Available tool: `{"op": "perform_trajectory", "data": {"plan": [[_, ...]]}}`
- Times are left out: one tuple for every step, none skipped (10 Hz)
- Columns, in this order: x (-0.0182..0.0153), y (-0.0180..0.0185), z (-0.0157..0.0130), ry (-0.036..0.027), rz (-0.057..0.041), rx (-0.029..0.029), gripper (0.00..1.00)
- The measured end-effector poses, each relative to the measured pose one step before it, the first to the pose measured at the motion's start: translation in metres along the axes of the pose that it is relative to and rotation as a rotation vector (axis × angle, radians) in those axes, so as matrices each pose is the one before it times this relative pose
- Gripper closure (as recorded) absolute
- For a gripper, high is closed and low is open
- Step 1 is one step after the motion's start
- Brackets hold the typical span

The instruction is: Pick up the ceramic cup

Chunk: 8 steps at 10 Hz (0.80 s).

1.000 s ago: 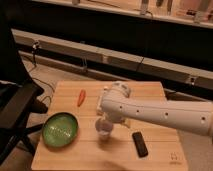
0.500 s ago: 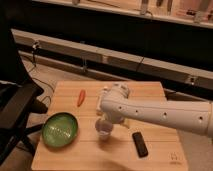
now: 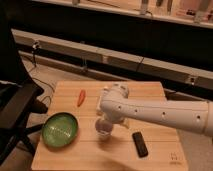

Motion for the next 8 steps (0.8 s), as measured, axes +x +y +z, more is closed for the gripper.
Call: {"op": "perform_trajectory", "data": {"plan": [[0.00021, -0.00018, 0.00093, -0.00093, 0.00016, -0.00013, 0.2], [0.00037, -0.00056, 0.00133, -0.00096, -0.00067, -0.00058, 0.2], [0.00041, -0.00085, 0.00143, -0.00127, -0.00077, -0.00021, 0.2], [0.00007, -0.00035, 0.00113, -0.00117, -0.00043, -0.00007, 0.2], [0.00031, -0.0002, 0.00041, -0.00017, 0.00024, 0.00001, 0.2], [0.00034, 0.00017, 0.00124, -0.00156, 0.00165, -0.00104, 0.2], [0.00035, -0.00086, 0.00141, -0.00165, -0.00105, -0.00093, 0.2], [0.00034, -0.00106, 0.00095, -0.00107, -0.00084, 0.00037, 0.2]]}}
